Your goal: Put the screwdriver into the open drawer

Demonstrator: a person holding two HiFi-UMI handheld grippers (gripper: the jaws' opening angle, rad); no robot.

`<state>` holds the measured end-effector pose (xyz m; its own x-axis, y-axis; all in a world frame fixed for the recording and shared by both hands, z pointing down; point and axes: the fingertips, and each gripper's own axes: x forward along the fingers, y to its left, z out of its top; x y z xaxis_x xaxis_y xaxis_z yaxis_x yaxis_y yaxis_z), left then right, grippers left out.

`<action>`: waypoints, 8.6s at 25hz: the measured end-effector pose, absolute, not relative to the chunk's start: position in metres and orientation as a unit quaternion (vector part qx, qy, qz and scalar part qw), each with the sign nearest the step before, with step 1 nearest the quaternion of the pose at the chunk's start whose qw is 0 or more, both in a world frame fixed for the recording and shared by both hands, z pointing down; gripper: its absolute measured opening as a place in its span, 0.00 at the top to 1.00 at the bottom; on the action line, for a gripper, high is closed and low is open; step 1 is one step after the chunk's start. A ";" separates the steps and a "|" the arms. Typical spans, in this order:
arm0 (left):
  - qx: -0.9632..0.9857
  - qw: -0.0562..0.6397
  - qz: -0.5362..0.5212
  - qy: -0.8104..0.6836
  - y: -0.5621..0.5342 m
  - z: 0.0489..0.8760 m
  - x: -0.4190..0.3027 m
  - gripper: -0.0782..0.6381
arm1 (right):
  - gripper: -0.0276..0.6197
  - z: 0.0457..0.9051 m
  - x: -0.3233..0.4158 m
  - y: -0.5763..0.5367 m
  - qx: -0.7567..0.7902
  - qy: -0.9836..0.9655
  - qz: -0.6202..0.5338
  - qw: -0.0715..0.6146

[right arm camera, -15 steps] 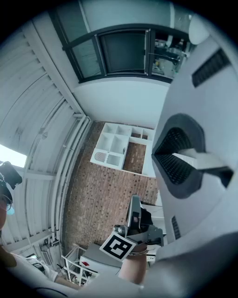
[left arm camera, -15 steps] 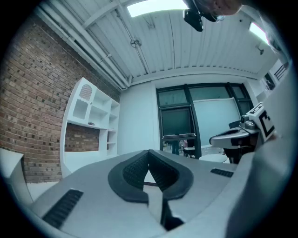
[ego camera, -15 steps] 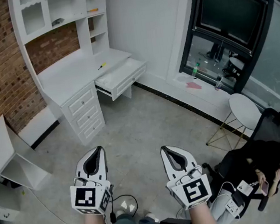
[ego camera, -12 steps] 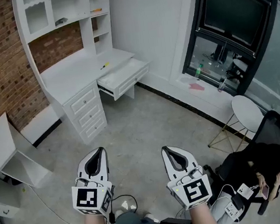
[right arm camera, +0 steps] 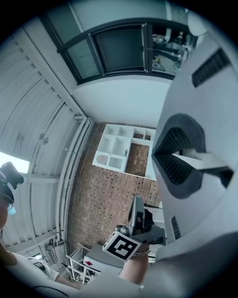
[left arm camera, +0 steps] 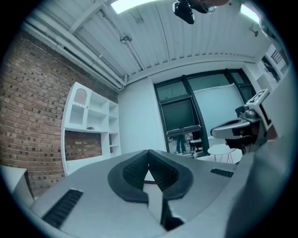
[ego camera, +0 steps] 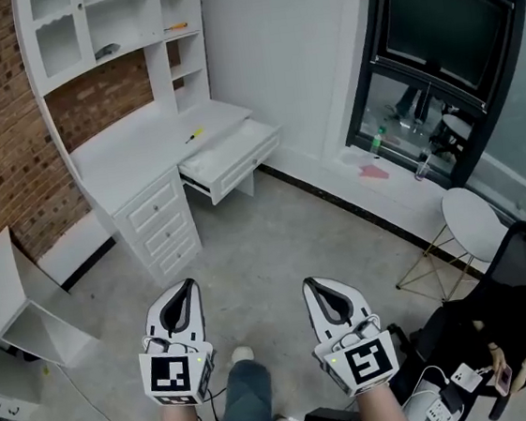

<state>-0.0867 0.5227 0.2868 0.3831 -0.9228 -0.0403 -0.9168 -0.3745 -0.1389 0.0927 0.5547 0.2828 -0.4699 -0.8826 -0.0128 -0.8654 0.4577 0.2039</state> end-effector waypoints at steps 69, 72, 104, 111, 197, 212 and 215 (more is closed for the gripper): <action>-0.793 -0.159 -0.159 0.567 -0.394 0.471 -0.136 0.41 | 0.94 0.409 0.092 -0.352 0.467 -0.870 0.059 0.145; -0.787 -0.190 -0.188 0.556 -0.419 0.506 -0.144 0.43 | 0.94 0.429 0.088 -0.365 0.466 -0.865 0.080 0.167; -0.744 -0.238 -0.211 0.588 -0.469 0.510 -0.160 0.77 | 0.94 0.419 0.078 -0.402 0.476 -0.859 0.075 0.173; -0.746 -0.266 -0.207 0.574 -0.438 0.518 -0.133 0.77 | 0.94 0.419 0.088 -0.384 0.479 -0.859 0.093 0.155; -0.784 0.052 -0.018 0.619 -0.316 0.299 -0.145 0.87 | 0.94 0.296 0.128 -0.303 0.527 -0.846 -0.043 0.069; -0.804 0.096 -0.008 0.587 -0.307 0.272 -0.142 0.87 | 0.94 0.276 0.119 -0.288 0.543 -0.834 -0.071 0.062; -0.806 0.097 -0.006 0.583 -0.304 0.274 -0.143 0.87 | 0.94 0.277 0.120 -0.286 0.545 -0.833 -0.072 0.064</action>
